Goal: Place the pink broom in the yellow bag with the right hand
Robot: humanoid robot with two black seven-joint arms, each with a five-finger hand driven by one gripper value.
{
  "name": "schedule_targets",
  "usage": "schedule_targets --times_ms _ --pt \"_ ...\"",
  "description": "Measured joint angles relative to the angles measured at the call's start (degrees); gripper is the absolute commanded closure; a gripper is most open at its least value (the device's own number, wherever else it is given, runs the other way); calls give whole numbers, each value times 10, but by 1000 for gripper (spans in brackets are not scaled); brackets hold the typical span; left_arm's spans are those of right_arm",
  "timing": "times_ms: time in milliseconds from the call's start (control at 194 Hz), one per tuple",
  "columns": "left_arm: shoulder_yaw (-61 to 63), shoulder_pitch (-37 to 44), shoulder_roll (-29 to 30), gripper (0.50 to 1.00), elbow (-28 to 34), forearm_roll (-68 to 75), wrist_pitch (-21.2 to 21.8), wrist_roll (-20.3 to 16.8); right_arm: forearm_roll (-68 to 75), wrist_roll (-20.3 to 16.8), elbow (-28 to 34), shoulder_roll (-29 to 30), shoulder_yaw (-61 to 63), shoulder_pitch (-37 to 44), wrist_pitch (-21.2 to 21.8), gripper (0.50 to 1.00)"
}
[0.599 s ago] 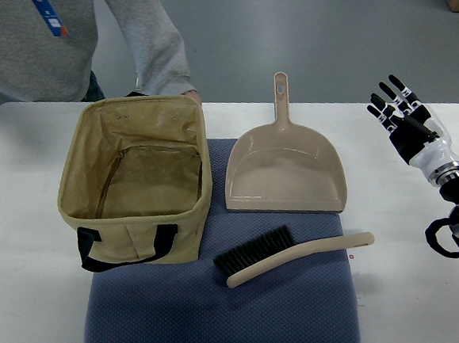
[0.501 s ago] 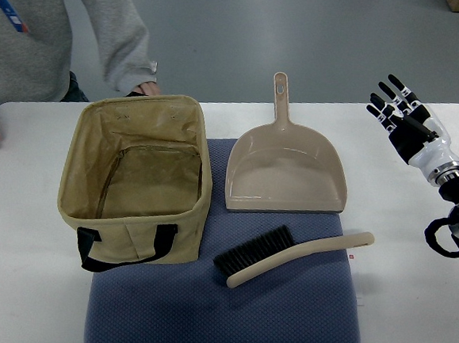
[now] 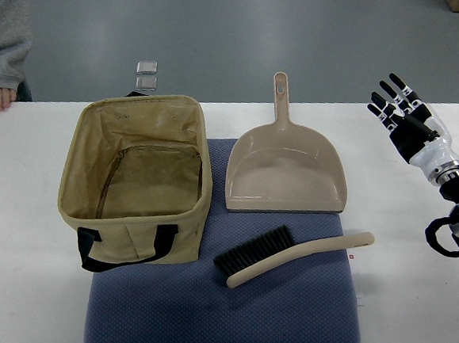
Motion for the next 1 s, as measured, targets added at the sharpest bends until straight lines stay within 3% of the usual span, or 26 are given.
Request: schedule_targets --times_ms 439,1002 --pt "0 0 0 500 1 0 0 0 0 -1 0 4 5 1 39 574" --pt "0 0 0 500 2 0 0 0 -2 0 1 -21 7 11 46 572"
